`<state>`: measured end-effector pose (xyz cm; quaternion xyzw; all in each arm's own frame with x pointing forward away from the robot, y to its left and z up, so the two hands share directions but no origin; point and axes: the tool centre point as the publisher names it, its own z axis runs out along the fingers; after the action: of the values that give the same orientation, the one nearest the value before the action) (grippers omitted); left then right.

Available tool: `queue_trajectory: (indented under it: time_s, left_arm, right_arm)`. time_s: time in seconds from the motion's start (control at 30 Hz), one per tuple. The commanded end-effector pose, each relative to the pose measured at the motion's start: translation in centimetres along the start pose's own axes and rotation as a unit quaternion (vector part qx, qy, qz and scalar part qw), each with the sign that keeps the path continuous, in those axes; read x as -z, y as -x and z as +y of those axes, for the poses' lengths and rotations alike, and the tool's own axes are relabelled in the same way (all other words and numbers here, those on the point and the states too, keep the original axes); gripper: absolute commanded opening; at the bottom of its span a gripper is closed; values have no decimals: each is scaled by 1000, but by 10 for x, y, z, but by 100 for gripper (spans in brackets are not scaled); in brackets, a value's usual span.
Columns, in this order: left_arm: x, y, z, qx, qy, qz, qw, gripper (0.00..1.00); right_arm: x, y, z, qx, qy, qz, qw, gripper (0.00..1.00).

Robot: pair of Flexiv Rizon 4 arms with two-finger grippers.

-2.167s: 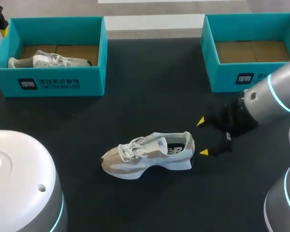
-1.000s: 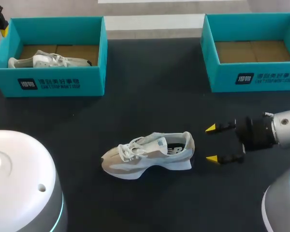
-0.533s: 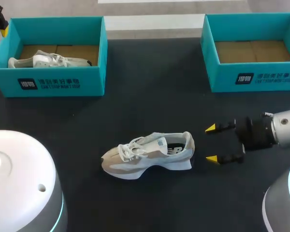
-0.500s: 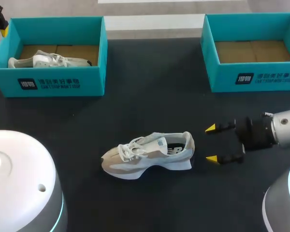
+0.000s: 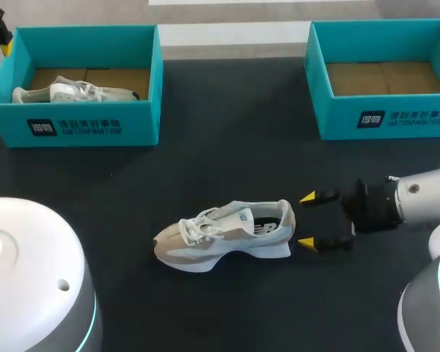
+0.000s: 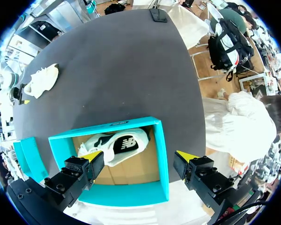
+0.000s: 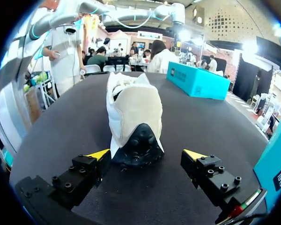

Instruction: Take the shoe out of the shoebox, open the shoe tongue, remove and reinsert the insole, then place the shoe into the shoebox

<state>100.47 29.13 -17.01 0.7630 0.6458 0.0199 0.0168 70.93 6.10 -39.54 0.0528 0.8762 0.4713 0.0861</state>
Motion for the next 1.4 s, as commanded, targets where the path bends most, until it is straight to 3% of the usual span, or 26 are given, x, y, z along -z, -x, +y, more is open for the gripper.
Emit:
queue_trajectory:
  time_s: [0.03,0.6,1.4]
  left_arm:
    - [0,0,0,0,0,1,1000,100]
    - [0,0,0,0,0,1,1000,100]
    - [0,0,0,0,0,1,1000,100]
  right_arm:
    - [-12,1,5,-1,0,0,1000,100]
    - [-38,-14,17,-9,24,25,999,100]
    - [-79,-20,21,-12,50,53,997,100]
